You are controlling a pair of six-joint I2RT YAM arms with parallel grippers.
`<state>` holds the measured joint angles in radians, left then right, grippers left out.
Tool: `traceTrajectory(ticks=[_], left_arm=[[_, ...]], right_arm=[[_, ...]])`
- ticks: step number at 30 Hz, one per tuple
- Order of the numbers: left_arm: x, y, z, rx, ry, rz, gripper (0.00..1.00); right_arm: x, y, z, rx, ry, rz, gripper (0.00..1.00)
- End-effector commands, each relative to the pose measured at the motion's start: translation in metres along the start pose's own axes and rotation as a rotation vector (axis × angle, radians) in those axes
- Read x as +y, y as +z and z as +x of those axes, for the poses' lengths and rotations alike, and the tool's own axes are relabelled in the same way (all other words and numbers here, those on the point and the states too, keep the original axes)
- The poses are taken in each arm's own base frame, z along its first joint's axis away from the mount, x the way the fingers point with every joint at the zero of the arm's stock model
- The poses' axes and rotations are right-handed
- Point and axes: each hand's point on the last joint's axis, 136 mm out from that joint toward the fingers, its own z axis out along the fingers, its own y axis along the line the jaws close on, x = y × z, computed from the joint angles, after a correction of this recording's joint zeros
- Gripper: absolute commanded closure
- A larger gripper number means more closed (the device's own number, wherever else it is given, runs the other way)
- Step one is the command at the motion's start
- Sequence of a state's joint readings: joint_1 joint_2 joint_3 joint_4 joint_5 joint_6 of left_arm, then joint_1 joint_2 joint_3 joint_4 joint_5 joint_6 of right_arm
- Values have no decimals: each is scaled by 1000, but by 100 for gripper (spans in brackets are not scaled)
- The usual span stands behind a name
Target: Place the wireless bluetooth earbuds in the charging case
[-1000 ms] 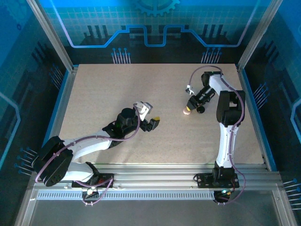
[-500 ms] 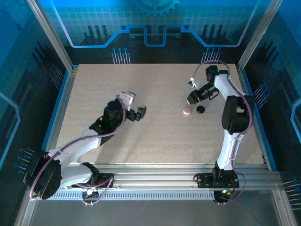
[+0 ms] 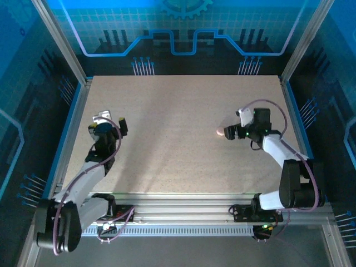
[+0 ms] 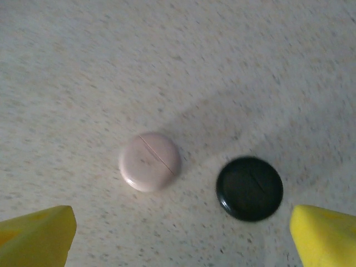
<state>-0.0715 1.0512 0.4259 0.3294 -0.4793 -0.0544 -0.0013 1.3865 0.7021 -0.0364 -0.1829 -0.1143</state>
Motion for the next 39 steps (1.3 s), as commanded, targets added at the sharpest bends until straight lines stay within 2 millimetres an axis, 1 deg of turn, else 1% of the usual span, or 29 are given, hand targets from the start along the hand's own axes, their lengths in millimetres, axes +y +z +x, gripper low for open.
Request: traceTrajectory(ticks=[1,3,8,9,10,11,12,13,14,15,16,17,18,19,25,27,28,29,30,32,33,34,39], left_arm=[[4,9,-3,-101,-60,-16,1],[1,16,4,-121,-77,2,1],[-22,38,28,-105,-48,97,1],[-25,41,32,-116,-41,111,1],[-31,41,29,-141,-22,136,1],[-37,40,36,-109,1,154,1],[-40,41,37,-110,12,160,1],[-41,46,43,-105,12,160,1],[-43,49,40,-141,34,158,1],[-45,51,45,-90,38,157,1],[-45,55,47,-36,35,151,1],[-43,59,45,-47,15,163,1],[-40,60,44,-49,-1,165,1],[-39,60,47,-28,-6,166,1],[-40,60,46,-36,-4,170,1],[-41,60,45,-39,-2,174,1],[-41,60,46,-39,-1,175,1],[-41,60,45,-39,-2,175,1],[-41,60,45,-39,-2,174,1],[-41,60,45,-39,-1,175,1],[-41,60,46,-38,2,176,1],[-41,59,45,-39,2,176,1],[-41,60,46,-38,1,177,1]], right_arm=[[-24,-15,-39,-232,2,143,0],[-24,-14,-35,-259,-8,154,0],[-19,-9,-26,-318,-55,176,0],[-14,-8,-24,-314,-73,175,0],[-9,-7,-26,-318,-101,175,0],[-4,-4,-26,-306,-128,179,0],[-1,-2,-26,-301,-149,185,0],[6,0,-27,-307,-168,185,0],[15,0,-30,-335,-183,164,0],[24,2,-33,-370,-211,138,0],[25,8,-31,-351,-228,165,0],[23,11,-34,-340,-230,203,0],[23,12,-32,-329,-226,202,0],[22,12,-32,-332,-224,207,0],[19,6,-31,-368,-206,217,0],[7,0,-28,-400,-141,238,0],[-3,0,-22,-423,-89,239,0],[-11,3,-17,-460,-60,233,0],[-15,5,-22,-484,-59,243,0],[-6,17,-21,-379,-77,171,0],[-13,15,-22,-400,-47,179,0],[-21,17,-20,-363,-7,186,0],[-22,17,-20,-363,1,183,0]])
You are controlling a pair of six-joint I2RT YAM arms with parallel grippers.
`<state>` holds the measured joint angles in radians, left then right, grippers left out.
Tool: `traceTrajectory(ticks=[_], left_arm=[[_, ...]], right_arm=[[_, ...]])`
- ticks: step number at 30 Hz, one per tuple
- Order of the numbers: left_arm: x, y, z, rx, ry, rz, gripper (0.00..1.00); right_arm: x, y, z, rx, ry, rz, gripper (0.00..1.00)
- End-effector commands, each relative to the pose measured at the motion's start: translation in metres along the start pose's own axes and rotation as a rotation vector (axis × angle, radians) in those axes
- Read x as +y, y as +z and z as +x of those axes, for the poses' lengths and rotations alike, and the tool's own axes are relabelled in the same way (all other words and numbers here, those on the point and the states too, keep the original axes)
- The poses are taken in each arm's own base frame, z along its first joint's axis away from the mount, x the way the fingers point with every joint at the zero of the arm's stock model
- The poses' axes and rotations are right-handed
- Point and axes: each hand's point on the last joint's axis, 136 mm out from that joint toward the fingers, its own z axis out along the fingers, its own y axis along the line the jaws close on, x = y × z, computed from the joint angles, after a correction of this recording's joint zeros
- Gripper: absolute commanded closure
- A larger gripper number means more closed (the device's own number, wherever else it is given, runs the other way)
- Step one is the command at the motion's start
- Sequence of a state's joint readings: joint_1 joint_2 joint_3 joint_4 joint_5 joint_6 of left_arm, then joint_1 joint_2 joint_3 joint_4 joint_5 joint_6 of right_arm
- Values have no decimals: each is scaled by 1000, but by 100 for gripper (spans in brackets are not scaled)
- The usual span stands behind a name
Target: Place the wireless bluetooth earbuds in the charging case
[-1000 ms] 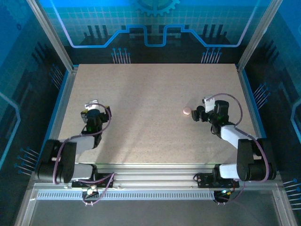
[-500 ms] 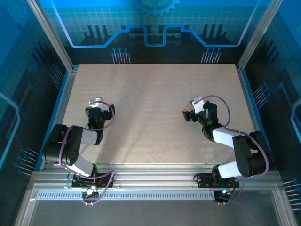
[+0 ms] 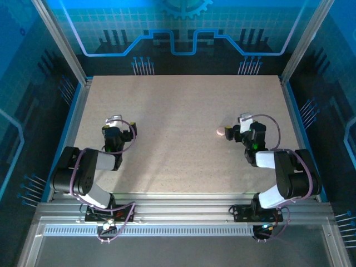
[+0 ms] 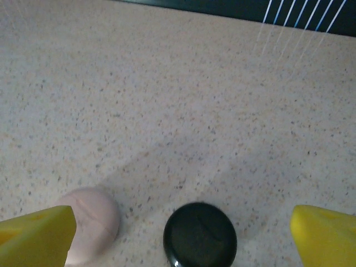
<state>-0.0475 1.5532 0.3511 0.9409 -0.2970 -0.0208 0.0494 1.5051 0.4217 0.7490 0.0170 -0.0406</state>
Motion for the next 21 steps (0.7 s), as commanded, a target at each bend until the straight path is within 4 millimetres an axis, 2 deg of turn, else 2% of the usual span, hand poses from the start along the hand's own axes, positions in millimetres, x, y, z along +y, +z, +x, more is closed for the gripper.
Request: traceTrajectory(ticks=[1,21], left_arm=[[-2,2,-11,-29,-11,15,1],[0,2,-11,-31,-20,9,1]], right_arm=[[0,2,-6,-11,32,-20,0],[0,2,-6,-12,32,-20,0]])
